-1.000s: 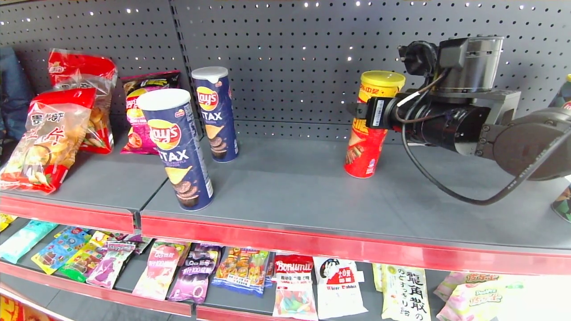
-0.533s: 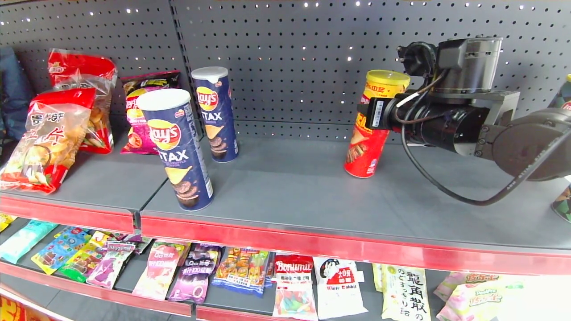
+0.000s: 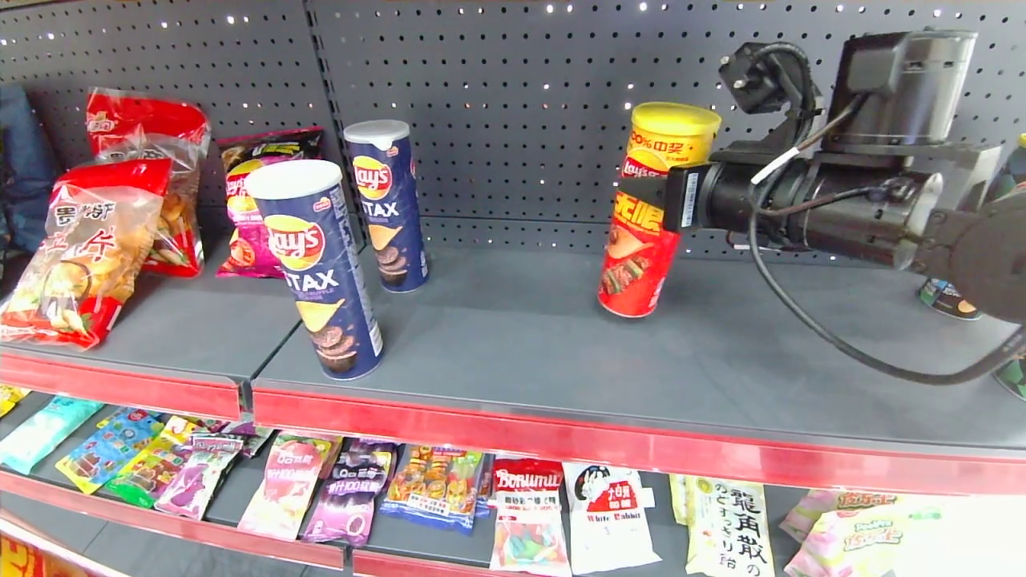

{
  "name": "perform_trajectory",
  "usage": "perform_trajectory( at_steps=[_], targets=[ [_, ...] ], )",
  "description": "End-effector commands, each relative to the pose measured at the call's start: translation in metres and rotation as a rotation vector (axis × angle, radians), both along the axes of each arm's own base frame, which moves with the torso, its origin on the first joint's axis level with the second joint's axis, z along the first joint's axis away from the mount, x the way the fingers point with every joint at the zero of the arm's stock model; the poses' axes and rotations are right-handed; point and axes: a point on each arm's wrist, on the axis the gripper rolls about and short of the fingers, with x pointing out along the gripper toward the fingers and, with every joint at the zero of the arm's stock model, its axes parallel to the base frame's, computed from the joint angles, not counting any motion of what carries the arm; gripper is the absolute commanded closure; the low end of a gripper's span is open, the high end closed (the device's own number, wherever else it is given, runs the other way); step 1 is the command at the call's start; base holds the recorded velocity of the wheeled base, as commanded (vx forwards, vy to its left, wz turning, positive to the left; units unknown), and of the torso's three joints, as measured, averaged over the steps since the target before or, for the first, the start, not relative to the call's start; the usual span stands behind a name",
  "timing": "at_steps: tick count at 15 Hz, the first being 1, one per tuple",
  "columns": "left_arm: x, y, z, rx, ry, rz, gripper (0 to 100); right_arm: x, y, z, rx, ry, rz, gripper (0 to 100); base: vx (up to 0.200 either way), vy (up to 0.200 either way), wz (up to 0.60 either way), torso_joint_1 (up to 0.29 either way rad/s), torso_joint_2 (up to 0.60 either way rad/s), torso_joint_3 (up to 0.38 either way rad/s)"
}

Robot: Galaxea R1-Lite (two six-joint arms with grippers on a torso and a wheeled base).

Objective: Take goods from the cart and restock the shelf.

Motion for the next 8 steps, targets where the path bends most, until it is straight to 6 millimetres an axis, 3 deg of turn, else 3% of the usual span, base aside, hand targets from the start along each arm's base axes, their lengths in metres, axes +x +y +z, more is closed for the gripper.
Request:
perform_trajectory(
  at_steps=[1,4,6,8],
  targets=[
    [0.000,0.000,0.000,0.001,-0.001,-0.001,100,-0.015,-0.010,0.017,-0.007,-0.065,0.023,100,0.000,0.000,0.00,0.000,0.00,0.000],
    [0.000,0.000,0.000,-0.001,-0.002,-0.001,100,-0.024,-0.018,0.023,-0.052,-0.114,0.060,100,0.000,0.000,0.00,0.000,0.00,0.000],
    [0.000,0.000,0.000,-0.001,-0.004,-0.001,100,-0.042,-0.024,0.022,-0.048,-0.082,0.231,100,0.000,0.000,0.00,0.000,0.00,0.000],
    [0.000,0.000,0.000,-0.001,-0.004,-0.001,100,-0.048,-0.032,0.018,-0.064,-0.045,0.269,100,0.000,0.000,0.00,0.000,0.00,0.000]
  ],
)
